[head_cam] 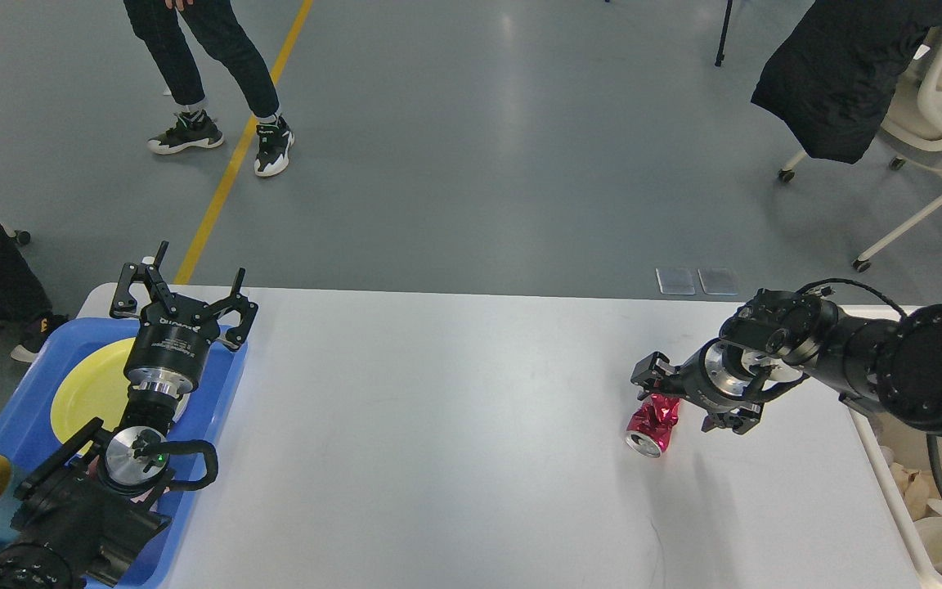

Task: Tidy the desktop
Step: 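Lower the right gripper and grasp the crushed red can, then lift the red can and carry it into the white bin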

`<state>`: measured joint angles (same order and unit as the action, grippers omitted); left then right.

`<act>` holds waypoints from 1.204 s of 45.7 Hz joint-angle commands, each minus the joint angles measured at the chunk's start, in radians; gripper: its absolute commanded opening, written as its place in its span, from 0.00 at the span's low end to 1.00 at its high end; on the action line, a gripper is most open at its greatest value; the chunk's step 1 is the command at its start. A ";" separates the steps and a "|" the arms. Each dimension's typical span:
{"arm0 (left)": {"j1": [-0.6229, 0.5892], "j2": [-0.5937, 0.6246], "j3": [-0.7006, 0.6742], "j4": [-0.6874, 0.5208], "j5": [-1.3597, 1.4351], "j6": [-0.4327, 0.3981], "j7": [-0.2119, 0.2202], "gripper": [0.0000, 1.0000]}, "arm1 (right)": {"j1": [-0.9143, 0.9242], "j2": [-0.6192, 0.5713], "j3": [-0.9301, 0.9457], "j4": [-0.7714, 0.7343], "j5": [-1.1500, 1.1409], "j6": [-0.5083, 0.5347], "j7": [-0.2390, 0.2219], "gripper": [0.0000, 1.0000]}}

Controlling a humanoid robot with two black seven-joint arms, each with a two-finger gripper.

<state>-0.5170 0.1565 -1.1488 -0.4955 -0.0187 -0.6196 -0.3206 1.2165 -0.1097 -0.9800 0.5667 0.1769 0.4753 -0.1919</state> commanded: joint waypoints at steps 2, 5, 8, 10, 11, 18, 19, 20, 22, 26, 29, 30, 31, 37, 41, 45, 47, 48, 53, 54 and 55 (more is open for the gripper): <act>0.000 0.000 0.000 0.000 0.000 0.000 0.000 0.96 | -0.040 0.013 0.010 -0.047 0.003 -0.049 0.002 1.00; 0.000 0.000 0.000 0.000 0.000 0.000 0.000 0.96 | -0.061 0.013 0.030 -0.050 0.001 -0.096 0.002 1.00; 0.000 0.000 0.000 0.000 0.000 0.000 0.000 0.96 | -0.092 0.016 0.043 -0.051 0.000 -0.150 0.002 1.00; 0.000 0.000 0.000 0.000 0.000 0.000 0.000 0.96 | -0.110 0.018 0.046 -0.050 0.000 -0.191 0.003 1.00; 0.000 0.000 0.000 0.000 0.000 0.000 0.000 0.96 | -0.117 0.019 0.047 -0.050 0.000 -0.210 0.003 1.00; 0.000 0.000 0.000 0.000 0.000 0.000 0.000 0.96 | -0.129 0.024 0.061 -0.047 0.000 -0.257 0.006 1.00; 0.000 0.000 0.000 0.000 0.000 0.000 0.000 0.96 | -0.129 0.024 0.063 -0.047 0.000 -0.259 0.006 1.00; 0.000 0.000 0.000 0.000 0.000 0.000 0.000 0.96 | -0.129 0.024 0.064 -0.047 0.000 -0.261 0.006 1.00; 0.000 0.000 0.000 0.000 0.000 0.000 0.000 0.96 | -0.129 0.025 0.067 -0.047 0.000 -0.264 0.006 1.00; 0.000 0.000 0.000 0.000 0.000 0.000 0.000 0.96 | -0.129 0.025 0.080 -0.048 0.000 -0.267 0.008 1.00; 0.000 0.000 0.000 0.000 0.000 0.000 0.000 0.96 | -0.132 0.024 0.081 -0.048 0.001 -0.268 0.006 1.00; 0.000 0.000 0.000 0.000 0.000 0.000 0.000 0.96 | -0.132 0.024 0.083 -0.048 0.003 -0.268 0.005 0.97; 0.000 0.000 0.000 0.000 0.000 0.000 0.000 0.96 | -0.134 0.024 0.084 -0.048 0.003 -0.268 0.005 0.94; 0.000 0.000 0.000 0.000 0.000 0.000 0.000 0.96 | -0.140 0.024 0.106 -0.047 0.007 -0.268 0.000 0.75; 0.000 0.000 0.000 0.000 0.000 0.000 0.000 0.96 | -0.140 0.024 0.110 -0.044 0.015 -0.267 -0.001 0.52; 0.000 0.000 0.000 0.000 0.000 0.000 0.000 0.96 | -0.141 0.022 0.116 -0.044 0.021 -0.267 -0.001 0.24; 0.000 0.000 0.000 0.000 0.000 0.000 0.000 0.96 | -0.140 0.022 0.116 -0.042 0.023 -0.265 -0.001 0.11; 0.000 0.000 0.000 0.000 0.000 0.000 0.000 0.96 | -0.140 0.024 0.116 -0.041 0.021 -0.265 -0.003 0.03; 0.000 0.000 0.000 0.000 0.000 0.000 0.000 0.96 | -0.135 0.021 0.115 -0.039 0.023 -0.265 -0.018 0.00; 0.000 0.000 0.000 0.000 0.000 0.000 0.000 0.96 | -0.134 0.018 0.115 -0.039 0.021 -0.265 -0.021 0.00; 0.000 0.000 0.000 0.000 0.000 0.000 0.000 0.96 | -0.129 0.016 0.115 -0.038 0.023 -0.265 -0.024 0.00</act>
<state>-0.5169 0.1565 -1.1490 -0.4955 -0.0180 -0.6196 -0.3206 1.0775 -0.0875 -0.8641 0.5272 0.1990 0.2102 -0.2002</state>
